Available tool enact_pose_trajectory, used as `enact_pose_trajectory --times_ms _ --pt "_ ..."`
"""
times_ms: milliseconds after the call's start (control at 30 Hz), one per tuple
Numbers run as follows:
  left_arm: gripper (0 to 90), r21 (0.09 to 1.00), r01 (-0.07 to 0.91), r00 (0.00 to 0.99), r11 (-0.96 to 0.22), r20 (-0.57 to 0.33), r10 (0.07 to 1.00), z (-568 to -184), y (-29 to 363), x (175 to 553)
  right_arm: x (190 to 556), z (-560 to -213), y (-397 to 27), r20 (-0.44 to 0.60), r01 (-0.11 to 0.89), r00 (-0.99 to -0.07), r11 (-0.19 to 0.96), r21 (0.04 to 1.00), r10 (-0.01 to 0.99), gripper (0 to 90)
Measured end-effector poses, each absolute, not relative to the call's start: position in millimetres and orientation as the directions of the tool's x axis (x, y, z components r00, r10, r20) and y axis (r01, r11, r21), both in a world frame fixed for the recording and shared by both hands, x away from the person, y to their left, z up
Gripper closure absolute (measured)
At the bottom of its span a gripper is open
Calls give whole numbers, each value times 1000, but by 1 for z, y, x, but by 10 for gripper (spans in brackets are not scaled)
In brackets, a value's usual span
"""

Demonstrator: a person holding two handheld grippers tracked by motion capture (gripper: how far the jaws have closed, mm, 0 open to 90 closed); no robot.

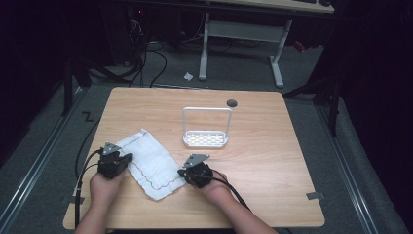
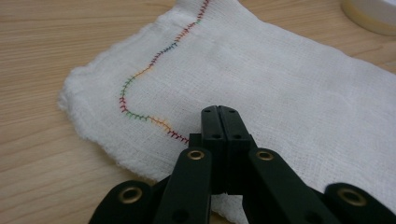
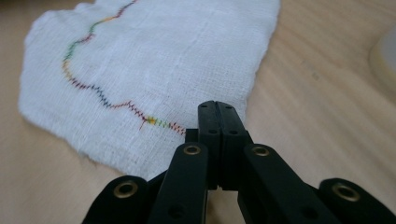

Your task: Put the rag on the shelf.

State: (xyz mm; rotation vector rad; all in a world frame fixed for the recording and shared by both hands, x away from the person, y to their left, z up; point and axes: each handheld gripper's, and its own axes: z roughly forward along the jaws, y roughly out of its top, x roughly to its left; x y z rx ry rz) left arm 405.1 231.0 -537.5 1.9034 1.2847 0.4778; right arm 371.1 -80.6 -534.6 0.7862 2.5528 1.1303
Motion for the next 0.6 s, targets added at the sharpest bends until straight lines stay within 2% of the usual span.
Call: enact_pose_trajectory --times_ms 33,100,133,233,333,467,500,567,600 --pt "897 771 604 440 -203 -110 891 -538 226 403 371 -535 -81 -2 377 -826 556 741 563 900" --pt "896 769 590 497 -247 -105 861 -537 212 395 343 -536 -96 13 372 -836 550 748 549 900" --pt "895 769 590 497 -247 -105 861 -537 212 395 343 -536 -96 13 372 -836 550 748 549 900" --pt "895 762 570 580 -306 -110 807 -537 193 378 312 -539 -114 27 371 -838 533 761 545 900" --pt "894 762 566 603 -315 -122 788 -537 187 371 292 -538 -124 34 375 -843 540 753 537 900" --pt "867 755 559 604 -341 -90 792 -533 180 367 287 -534 -127 27 355 -850 534 768 526 887" --pt "748 756 580 575 -303 -116 810 -531 182 366 291 -526 -125 24 342 -845 506 792 534 861" --pt "733 759 585 560 -285 -124 819 -530 184 364 294 -524 -123 15 338 -842 504 795 540 856" --pt "702 763 586 551 -273 -128 825 -528 185 361 312 -518 -115 7 340 -825 485 806 565 855"
